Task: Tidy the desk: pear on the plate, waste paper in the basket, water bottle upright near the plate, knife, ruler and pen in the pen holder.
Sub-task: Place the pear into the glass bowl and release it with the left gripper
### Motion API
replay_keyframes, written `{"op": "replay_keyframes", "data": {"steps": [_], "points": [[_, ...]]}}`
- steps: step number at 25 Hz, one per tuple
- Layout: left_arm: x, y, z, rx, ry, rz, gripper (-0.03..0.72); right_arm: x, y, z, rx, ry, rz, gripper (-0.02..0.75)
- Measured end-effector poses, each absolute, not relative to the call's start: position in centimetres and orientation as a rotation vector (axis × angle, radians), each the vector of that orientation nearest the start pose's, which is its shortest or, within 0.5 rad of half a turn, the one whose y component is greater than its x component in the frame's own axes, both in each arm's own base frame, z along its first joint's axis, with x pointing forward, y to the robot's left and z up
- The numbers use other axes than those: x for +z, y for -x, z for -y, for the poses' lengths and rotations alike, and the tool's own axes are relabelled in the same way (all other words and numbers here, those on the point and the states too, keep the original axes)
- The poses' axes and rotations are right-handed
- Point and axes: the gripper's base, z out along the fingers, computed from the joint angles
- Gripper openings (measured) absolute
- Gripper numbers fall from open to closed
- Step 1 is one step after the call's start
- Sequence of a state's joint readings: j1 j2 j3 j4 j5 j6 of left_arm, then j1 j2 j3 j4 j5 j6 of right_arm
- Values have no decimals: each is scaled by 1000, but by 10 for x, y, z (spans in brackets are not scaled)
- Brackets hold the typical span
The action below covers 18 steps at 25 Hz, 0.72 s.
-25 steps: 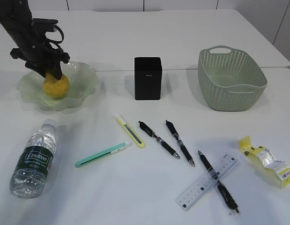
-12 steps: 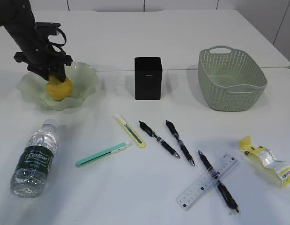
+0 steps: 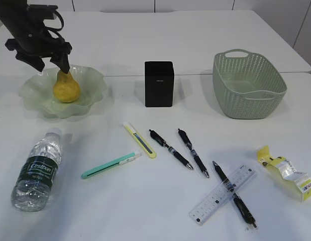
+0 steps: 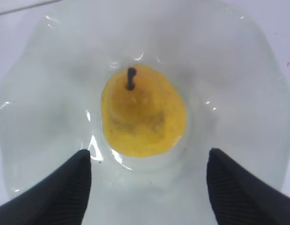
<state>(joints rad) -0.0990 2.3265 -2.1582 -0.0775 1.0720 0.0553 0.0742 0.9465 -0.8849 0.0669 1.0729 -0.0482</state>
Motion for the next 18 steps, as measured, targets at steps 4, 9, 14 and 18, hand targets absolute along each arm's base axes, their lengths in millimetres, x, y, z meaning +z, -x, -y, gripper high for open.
{"op": "replay_keyframes", "data": {"steps": [4,9,14,18], "points": [[254,-494,56,-118,-185,-2705,549,324,-161,-17,97,139,-2614,375],[299,-473,54,-120,-191,-2678,548,324,-160,-18,98,141,-2619,375],[337,-451,51,-109,-194,-2631,512,324,-160,-18,98,142,-2622,375],[336,-436,46,-62,-201,-2675,500,324,-160,-18,98,142,-2628,376]]}}
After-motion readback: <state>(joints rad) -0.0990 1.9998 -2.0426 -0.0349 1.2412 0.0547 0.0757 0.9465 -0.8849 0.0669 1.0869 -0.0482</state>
